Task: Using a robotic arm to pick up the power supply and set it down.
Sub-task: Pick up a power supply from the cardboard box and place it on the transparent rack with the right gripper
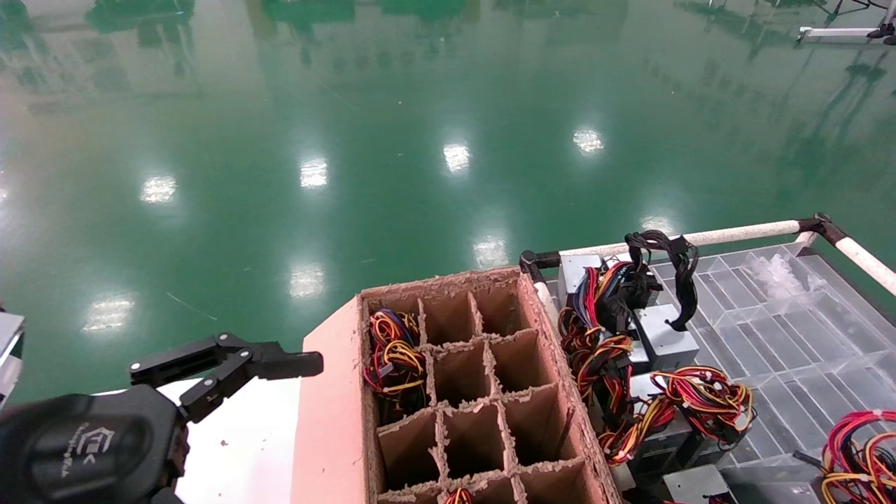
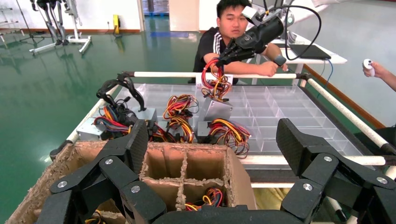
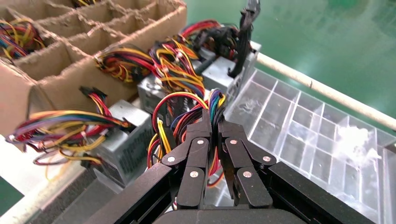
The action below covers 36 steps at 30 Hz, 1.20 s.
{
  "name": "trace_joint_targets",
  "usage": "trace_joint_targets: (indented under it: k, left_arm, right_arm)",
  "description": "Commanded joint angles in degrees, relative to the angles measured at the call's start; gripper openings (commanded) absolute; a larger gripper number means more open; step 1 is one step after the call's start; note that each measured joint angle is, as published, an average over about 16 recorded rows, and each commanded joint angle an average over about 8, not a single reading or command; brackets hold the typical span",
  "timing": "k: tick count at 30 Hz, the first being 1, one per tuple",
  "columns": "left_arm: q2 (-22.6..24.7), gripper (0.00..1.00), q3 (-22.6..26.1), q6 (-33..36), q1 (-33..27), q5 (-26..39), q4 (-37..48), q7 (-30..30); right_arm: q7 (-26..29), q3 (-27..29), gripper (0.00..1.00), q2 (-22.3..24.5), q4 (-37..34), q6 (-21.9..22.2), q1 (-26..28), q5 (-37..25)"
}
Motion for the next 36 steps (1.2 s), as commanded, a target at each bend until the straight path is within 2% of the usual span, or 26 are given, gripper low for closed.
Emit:
trace_joint_targets:
  k: [1,11,16,22,30,32,33,36]
  left_arm:
    - [0.00,1.00,0.00,0.00,0.00,0.00,0.00,0.00]
    - [-0.01,1.00,0.02,-0.01,0.00,-0.01,0.00,0.01]
    - [-0.01,1.00,0.02,-0.01,-0.01,-0.01,0.00,0.01]
    - [-0.01,1.00,0.03,-0.01,-0.01,-0.02,0.00,0.01]
    - [-0.02,1.00,0.04,-0.02,-0.01,-0.03,0.00,0.02]
    - [-0.02,1.00,0.04,-0.02,-0.01,-0.03,0.00,0.02]
    - [-0.02,1.00,0.04,-0.02,-0.01,-0.03,0.00,0.02]
    - [-0.02,1.00,0.04,-0.02,-0.01,-0.03,0.00,0.02]
  right_arm:
    - [-0.33,0.02,0.00,0.22,0.82,0.03,-1.35,1.52]
    - [-2.20,-0.50,0.00,1.72,2.86,0.20,-9.24,10.18]
    - [-3.42,-0.28,0.00,1.63,4.65,0.93,-10.37,11.80]
    - [-3.69,0.45,0.00,0.64,7.29,3.21,-7.40,9.10]
    - [-1.34,0.74,0.02,-2.95,9.88,7.80,0.45,0.36]
    - [-0.68,0.50,0.10,-4.11,9.82,8.38,2.19,-1.81]
    - [-0.39,0.38,0.19,-4.62,9.71,8.55,2.96,-2.74]
    - [0.29,0.16,0.57,-5.72,9.39,8.77,4.74,-4.73]
